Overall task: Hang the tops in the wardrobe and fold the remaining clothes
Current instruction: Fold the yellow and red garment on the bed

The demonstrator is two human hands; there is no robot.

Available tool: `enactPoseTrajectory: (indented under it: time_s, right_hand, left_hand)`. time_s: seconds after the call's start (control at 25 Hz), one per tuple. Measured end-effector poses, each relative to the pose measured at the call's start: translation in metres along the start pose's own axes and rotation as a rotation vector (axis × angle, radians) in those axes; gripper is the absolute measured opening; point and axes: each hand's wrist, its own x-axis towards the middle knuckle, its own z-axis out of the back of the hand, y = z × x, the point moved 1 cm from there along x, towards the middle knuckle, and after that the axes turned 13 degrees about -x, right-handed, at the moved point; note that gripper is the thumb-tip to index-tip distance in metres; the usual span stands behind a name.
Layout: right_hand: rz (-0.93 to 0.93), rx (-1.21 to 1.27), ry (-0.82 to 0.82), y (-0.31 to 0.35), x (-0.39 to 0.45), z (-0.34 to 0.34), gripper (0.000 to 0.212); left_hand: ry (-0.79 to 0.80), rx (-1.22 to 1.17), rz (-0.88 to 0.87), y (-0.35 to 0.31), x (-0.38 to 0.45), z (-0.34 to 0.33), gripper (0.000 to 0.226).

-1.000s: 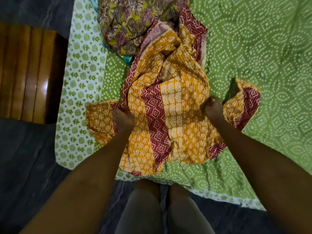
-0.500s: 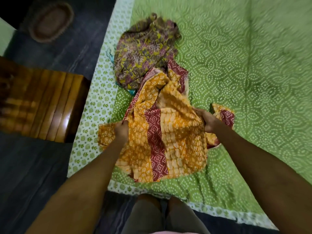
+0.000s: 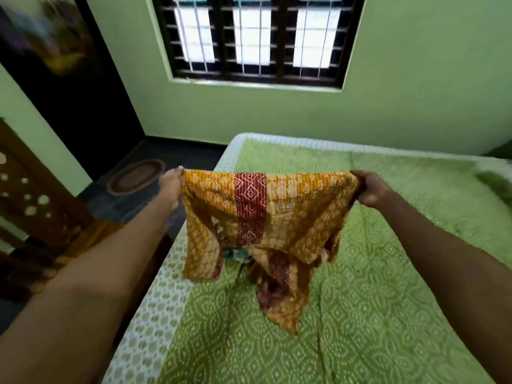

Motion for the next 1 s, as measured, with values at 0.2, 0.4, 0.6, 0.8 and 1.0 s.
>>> enactPoseTrajectory:
  time_s: [0.2, 0.4, 0.6, 0.8, 1.0]
  right_hand:
    - [0.278, 0.076, 0.017, 0.088, -0.033, 0.003, 0.019]
    - [0.272, -0.100, -0.032, 0.106, -0.037, 0.001, 0.014]
    - [0.227, 0.025, -0.023, 0.107, -0.044, 0.009, 0.022]
    - [0.191, 0.073, -0.013, 0.110, -0.053, 0.012, 0.023]
    - [0.020, -0.227, 0.010, 0.106, -0.050, 0.018, 0.010]
  left_hand:
    - [0.109, -0.268, -0.092, -0.100, -0.001, -0.040, 0.013]
    - [0.095, -0.143, -0.073, -0.136, -0.018, -0.057, 0.012]
    - [0.101, -0.104, -0.043, -0.134, -0.013, -0.052, 0.031]
    - [0.124, -0.184, 0.039, -0.133, -0.011, -0.049, 0.034]
    - [0.202, -0.068, 0.242, -0.128, -0.001, -0.047, 0.025]
